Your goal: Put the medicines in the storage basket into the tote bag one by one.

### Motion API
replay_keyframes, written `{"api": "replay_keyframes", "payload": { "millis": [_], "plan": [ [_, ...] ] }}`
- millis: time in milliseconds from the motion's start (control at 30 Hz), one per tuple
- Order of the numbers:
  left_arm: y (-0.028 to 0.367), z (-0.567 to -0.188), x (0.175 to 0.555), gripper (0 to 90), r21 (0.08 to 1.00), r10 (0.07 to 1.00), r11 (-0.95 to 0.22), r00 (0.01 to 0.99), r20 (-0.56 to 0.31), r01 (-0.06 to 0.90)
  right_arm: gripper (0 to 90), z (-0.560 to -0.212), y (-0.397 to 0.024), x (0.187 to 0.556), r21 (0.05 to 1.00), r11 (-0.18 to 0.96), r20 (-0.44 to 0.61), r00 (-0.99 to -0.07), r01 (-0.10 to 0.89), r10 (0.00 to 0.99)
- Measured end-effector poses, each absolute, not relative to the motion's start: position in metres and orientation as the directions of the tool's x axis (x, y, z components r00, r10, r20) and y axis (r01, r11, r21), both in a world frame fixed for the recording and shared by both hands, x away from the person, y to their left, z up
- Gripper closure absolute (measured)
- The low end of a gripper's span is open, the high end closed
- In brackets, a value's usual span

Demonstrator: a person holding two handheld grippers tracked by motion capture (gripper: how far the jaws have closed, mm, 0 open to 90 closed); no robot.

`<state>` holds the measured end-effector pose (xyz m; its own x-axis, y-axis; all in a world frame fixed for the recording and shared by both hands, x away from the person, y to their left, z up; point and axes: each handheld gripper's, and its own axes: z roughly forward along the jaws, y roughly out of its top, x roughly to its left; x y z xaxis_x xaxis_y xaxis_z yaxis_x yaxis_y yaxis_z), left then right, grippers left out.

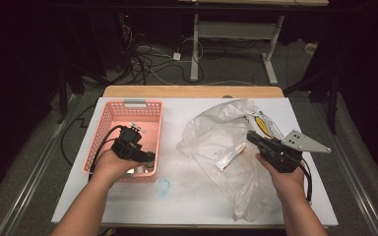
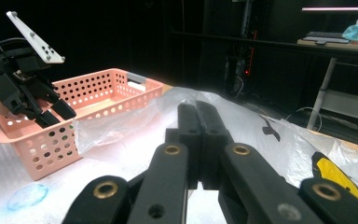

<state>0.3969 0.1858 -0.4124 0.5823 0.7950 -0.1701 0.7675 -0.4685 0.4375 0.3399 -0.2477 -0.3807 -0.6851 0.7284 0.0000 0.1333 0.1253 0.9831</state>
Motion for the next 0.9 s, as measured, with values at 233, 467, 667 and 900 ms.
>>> {"api": "replay_keyframes", "payload": {
  "millis": [233,467,667,900],
  "plan": [
    [0.192,-0.404,0.393,33.4,0.471,0.767,-0.473,0.611,-0.196,0.744,90.0,-0.380,-0.248,0.339,0.983,0.122,0.003,-0.683,0.134,0.730],
    [0.183,-0.413,0.394,33.3,0.413,0.772,-0.519,0.618,-0.149,0.748,90.0,-0.381,-0.246,0.339,0.982,0.131,-0.003,-0.687,0.134,0.726],
    [0.181,-0.417,0.397,35.0,0.387,0.771,-0.530,0.618,-0.150,0.755,90.0,-0.381,-0.247,0.340,0.982,0.127,0.001,-0.685,0.137,0.729],
    [0.177,-0.417,0.402,37.7,0.362,0.771,-0.549,0.624,-0.128,0.753,90.0,-0.382,-0.246,0.340,0.982,0.131,0.001,-0.688,0.140,0.726]
  ]
}}
